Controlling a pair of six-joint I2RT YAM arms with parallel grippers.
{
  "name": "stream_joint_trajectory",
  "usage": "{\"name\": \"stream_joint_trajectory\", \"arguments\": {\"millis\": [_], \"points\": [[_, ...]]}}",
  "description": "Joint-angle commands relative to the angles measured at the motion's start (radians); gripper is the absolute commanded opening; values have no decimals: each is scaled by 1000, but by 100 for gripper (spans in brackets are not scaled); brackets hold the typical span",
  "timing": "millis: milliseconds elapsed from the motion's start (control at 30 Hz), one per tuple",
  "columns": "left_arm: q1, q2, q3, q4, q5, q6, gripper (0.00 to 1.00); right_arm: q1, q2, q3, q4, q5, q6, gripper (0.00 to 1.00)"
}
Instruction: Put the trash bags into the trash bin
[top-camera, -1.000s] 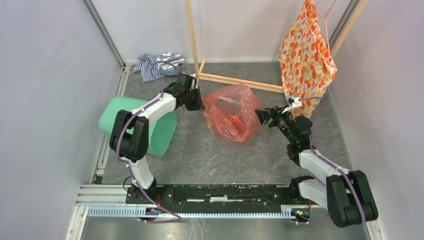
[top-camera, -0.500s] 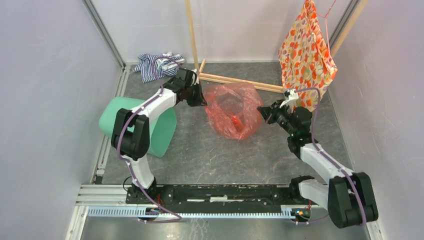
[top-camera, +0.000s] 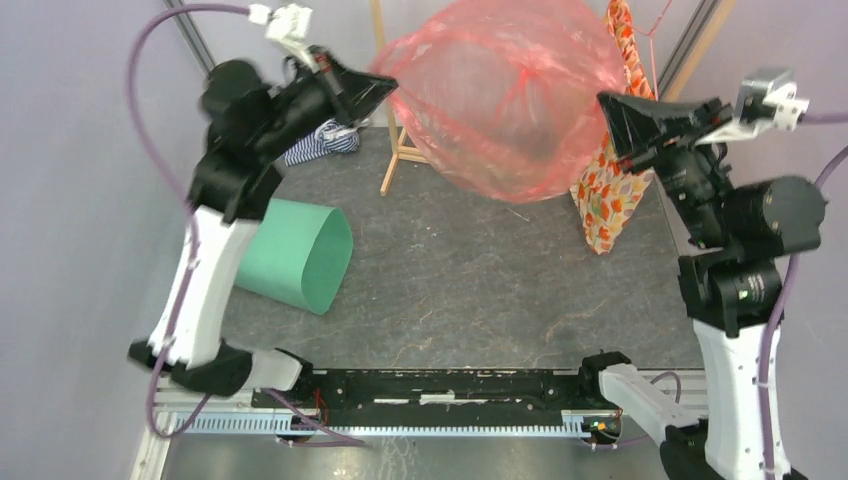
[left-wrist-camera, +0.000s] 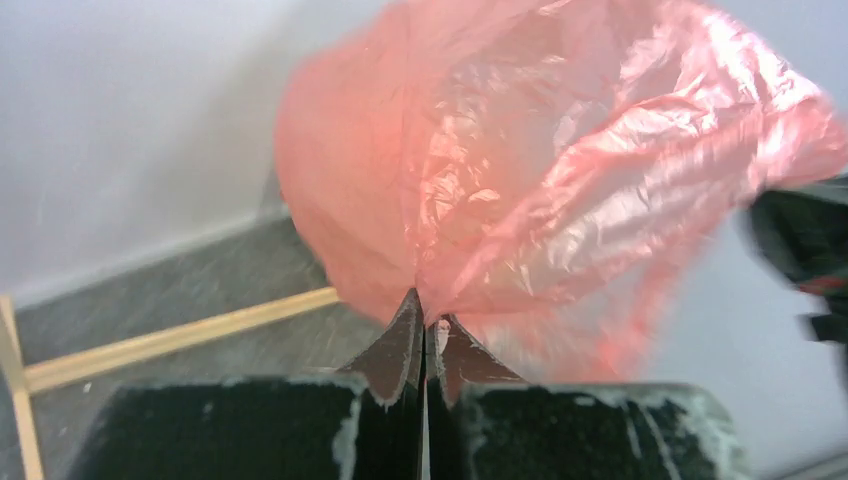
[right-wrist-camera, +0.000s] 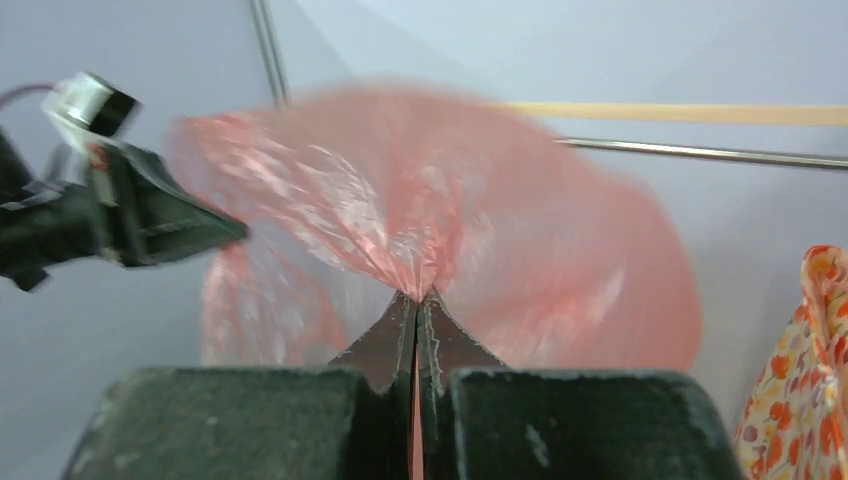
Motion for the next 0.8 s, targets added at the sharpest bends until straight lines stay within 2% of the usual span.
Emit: {"name": "stream_joint_trajectory", "arguments": {"millis": [0, 133, 167, 267, 367, 633, 767], "points": [[-11, -64, -223, 41, -39, 37, 2, 11, 8, -318, -81, -16, 10, 0], [-11, -58, -535, 83, -94, 42, 2, 51, -9, -677, -56, 86, -29, 0], [-12, -60, -613, 97, -89, 34, 2, 53, -8, -720, -70, 87, -33, 0], [-13, -75, -705, 107, -61, 25, 2, 62, -60, -797, -58, 97, -26, 0], [-14, -94, -718, 70, -68, 43, 2, 68, -76, -728, -118, 133, -47, 0], [-14, -71, -631, -74, -112, 69, 2, 78, -49, -511, -256, 206, -98, 0], [-15, -25, -624, -81, -97, 59, 2, 78, 9, -524, -283, 273, -137, 0]]}}
